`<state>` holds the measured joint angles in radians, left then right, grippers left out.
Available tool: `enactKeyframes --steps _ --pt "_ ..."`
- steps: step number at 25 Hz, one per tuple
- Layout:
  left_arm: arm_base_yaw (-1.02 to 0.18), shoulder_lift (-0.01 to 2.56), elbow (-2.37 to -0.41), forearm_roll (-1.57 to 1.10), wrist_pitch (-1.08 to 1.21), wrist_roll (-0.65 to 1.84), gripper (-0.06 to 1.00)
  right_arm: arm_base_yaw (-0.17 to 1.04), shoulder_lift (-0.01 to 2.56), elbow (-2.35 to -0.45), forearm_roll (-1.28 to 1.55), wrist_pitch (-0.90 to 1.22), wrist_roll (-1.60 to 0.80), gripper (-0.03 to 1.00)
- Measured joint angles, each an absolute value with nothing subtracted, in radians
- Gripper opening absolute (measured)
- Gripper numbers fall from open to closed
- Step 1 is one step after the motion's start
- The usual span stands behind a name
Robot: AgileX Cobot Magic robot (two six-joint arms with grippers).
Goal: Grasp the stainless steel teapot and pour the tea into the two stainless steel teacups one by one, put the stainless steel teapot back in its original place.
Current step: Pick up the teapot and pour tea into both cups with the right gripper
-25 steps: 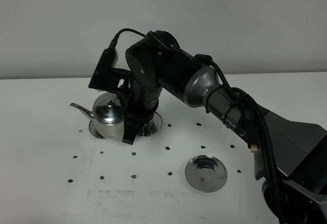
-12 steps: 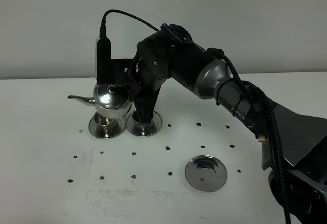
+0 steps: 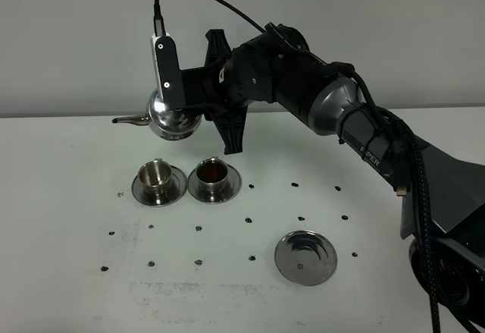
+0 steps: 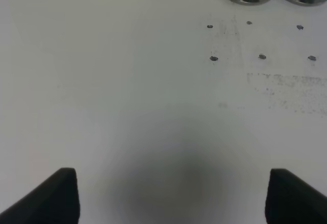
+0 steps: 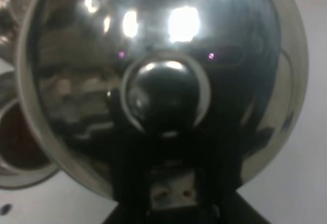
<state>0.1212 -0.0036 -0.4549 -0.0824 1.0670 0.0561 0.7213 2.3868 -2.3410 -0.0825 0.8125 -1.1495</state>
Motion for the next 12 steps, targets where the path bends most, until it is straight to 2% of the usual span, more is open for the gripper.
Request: enactKeyframes --steps 12 --pt "0.121 -0.004 -0.455 -0.082 1.067 0.056 0.72 0.702 2.492 -2.341 -0.174 0.738 -1.226 0.17"
